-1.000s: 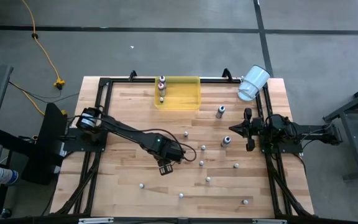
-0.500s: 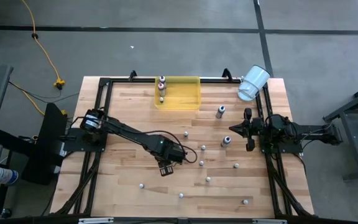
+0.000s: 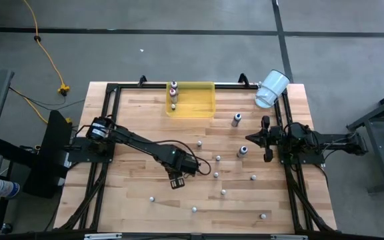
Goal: Pick & Place food coloring
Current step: Put the top small red food coloring bottle into the yellow container
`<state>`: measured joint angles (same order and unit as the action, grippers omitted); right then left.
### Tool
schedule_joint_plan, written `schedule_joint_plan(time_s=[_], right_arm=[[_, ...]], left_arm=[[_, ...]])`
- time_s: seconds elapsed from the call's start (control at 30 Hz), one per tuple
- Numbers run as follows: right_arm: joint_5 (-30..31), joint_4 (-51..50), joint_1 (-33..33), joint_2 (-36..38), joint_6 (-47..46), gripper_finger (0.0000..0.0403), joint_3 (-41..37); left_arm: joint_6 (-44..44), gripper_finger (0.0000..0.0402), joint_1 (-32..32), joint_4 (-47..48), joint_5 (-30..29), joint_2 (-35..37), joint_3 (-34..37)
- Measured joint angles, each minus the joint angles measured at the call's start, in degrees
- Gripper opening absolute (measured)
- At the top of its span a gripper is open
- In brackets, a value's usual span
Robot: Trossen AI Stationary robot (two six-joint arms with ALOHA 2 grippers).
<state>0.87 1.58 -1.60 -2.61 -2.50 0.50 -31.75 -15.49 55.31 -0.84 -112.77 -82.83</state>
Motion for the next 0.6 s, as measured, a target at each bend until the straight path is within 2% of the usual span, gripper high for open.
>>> schedule_joint_plan(time_s=[0.27, 0.43, 0.6], right_arm=[[0.0, 0.0, 0.0, 0.0, 0.0, 0.0, 0.0], [0.0, 0.0, 0.0, 0.0, 0.0, 0.0, 0.0], [0.0, 0.0, 0.0, 0.0, 0.0, 0.0, 0.0]], left_arm=[[0.7, 0.004, 0.0, 0.0, -0.2, 0.1, -0.1], [1.5, 0.0036, 0.1, 0.1, -0.2, 0.1, -0.3], [1.9, 0.0037, 0.1, 3.6, -0.2, 0.0, -4.0]])
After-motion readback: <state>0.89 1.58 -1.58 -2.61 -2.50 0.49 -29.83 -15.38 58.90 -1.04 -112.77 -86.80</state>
